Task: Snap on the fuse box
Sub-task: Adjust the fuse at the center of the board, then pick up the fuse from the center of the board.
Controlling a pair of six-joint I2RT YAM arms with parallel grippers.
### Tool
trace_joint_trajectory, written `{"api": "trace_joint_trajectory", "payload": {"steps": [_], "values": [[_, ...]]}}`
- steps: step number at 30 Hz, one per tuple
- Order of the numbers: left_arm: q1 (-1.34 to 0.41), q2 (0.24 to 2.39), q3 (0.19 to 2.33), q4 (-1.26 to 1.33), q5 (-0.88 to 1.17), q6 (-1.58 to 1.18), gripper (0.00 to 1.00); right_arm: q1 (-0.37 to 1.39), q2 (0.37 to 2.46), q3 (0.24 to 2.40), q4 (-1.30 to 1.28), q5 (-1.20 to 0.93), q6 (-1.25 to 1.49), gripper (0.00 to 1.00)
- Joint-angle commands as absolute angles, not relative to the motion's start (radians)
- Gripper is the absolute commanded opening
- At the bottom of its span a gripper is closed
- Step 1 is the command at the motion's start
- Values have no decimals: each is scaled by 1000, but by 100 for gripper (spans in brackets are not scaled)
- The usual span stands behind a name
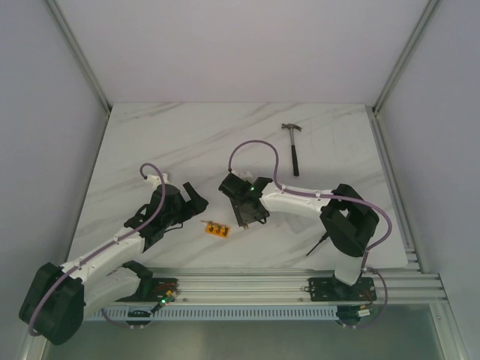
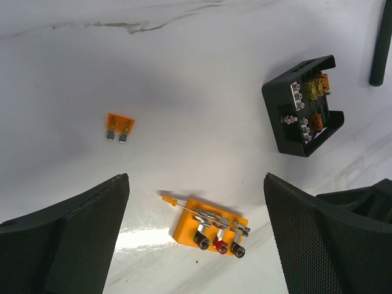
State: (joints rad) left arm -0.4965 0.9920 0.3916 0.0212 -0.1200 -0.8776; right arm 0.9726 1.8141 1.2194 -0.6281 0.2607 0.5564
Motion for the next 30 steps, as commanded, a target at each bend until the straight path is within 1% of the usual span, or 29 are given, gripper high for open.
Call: {"api": "trace_joint_trajectory", "payload": {"steps": [1,5,12,20,24,30], "values": [[-491,991,418,9,-109,-868,100,972,1811,1261,-654,191,624,59],[-491,983,412,9,-110,-867,100,972,1825,1263,-636,212,665,60],[-491,987,411,9,-110,-866,100,995,1885,1313,-631,218,578,58],[-491,989,411,8,-110,-865,100,995,1945,1335,-655,202,556,46],[-491,990,410,9,-108,-865,100,994,1957,1334,-663,172,549,43],[-491,987,410,8,-105,-866,100,993,1965,1315,-687,129,546,41]]}}
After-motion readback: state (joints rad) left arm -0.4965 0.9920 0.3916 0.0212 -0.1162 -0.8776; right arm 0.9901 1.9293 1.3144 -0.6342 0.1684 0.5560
